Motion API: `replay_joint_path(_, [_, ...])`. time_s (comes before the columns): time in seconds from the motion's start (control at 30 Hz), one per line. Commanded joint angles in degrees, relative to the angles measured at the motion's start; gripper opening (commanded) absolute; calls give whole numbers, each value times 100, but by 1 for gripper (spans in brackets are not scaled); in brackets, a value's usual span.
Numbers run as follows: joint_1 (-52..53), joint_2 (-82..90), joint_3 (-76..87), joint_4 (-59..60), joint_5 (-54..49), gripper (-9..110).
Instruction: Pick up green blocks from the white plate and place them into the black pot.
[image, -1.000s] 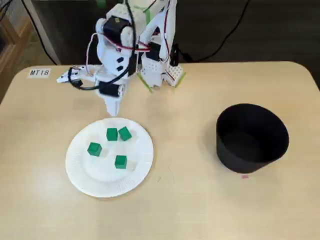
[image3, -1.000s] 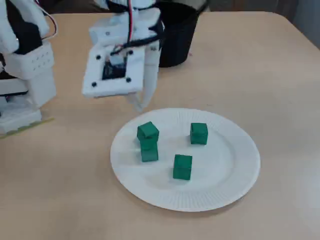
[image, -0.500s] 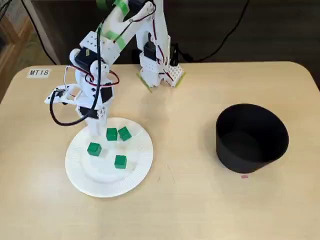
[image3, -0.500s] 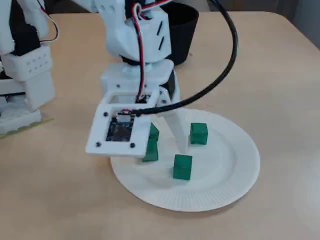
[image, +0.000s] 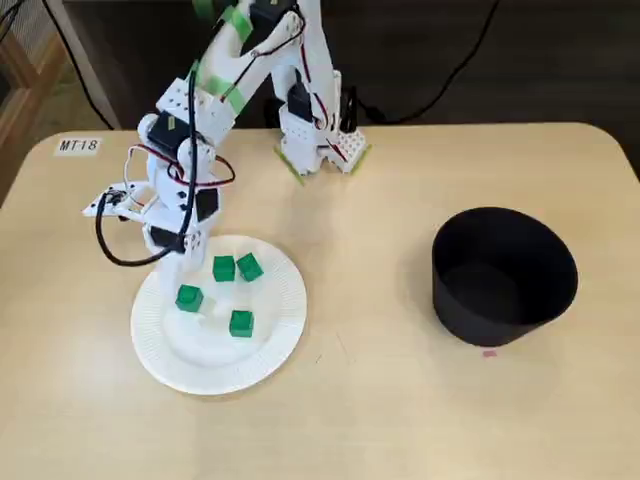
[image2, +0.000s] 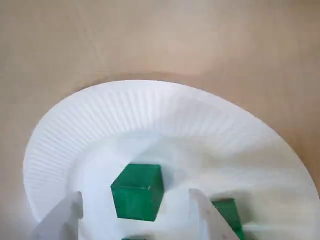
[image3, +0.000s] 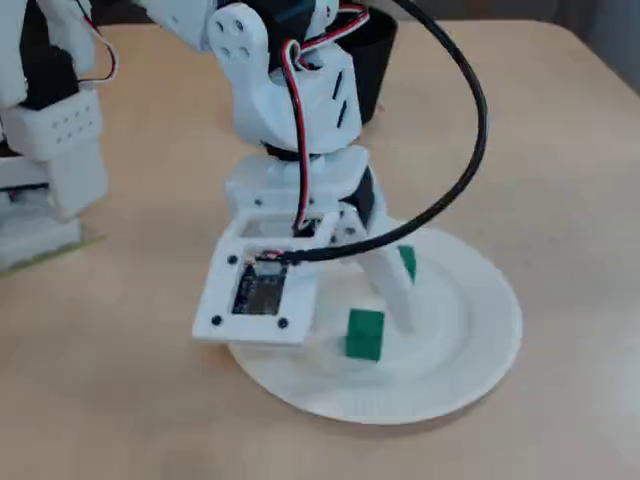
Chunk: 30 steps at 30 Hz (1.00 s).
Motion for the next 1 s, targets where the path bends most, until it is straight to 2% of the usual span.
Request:
replay_joint_path(0.0, [-70, -105, -396, 0, 44, 31])
replay_joint_path(0.37, [-202, -826, -1081, 0, 193, 27])
replay_joint_path(0.43, [-220, -967, -1213, 0, 272, 22])
replay_joint_path(0.6, [-299, -1266, -1477, 53, 422, -2])
replay_joint_path(0.8, [-396, -1178, -1696, 343, 352, -2])
replay_joint_path(0.97, [-765, 26, -1811, 650, 457, -2])
